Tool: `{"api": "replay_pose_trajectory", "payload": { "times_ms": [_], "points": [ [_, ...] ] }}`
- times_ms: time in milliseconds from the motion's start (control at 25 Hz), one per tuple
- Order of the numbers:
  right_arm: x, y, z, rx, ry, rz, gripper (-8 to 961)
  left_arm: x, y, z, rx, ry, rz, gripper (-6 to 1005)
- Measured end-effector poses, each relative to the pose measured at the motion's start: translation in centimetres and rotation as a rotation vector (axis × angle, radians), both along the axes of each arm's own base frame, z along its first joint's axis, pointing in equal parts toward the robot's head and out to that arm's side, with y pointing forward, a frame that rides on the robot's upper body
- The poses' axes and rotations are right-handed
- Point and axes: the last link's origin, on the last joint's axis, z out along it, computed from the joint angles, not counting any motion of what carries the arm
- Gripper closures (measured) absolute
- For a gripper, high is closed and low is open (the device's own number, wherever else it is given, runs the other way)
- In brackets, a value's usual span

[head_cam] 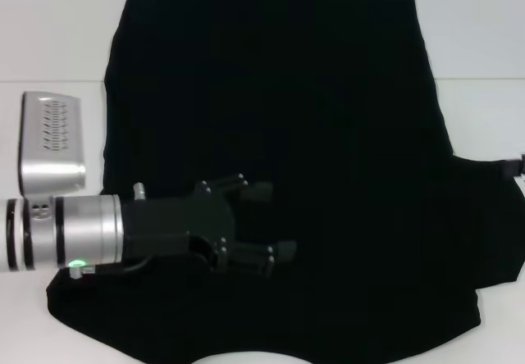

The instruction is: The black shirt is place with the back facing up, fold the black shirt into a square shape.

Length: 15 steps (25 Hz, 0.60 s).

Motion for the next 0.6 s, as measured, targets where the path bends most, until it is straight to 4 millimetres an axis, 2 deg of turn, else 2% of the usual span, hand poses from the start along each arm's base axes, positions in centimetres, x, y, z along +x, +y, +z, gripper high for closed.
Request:
{"api": "replay_pose_trajectory", "payload": {
  "times_ms": [240,600],
  "points": [
    [1.8,-1.5,-0.2,-0.039,-0.018,-0.103,59,0.2,-0.2,-0.6,-0.018,0.029,-0.038,47],
    [2.7,-2.6,-2.0,-0.123,-0.028,-0.168,72,0.4,-0.1,-1.2,-0.021,0.064,-0.07,47]
  ]
}}
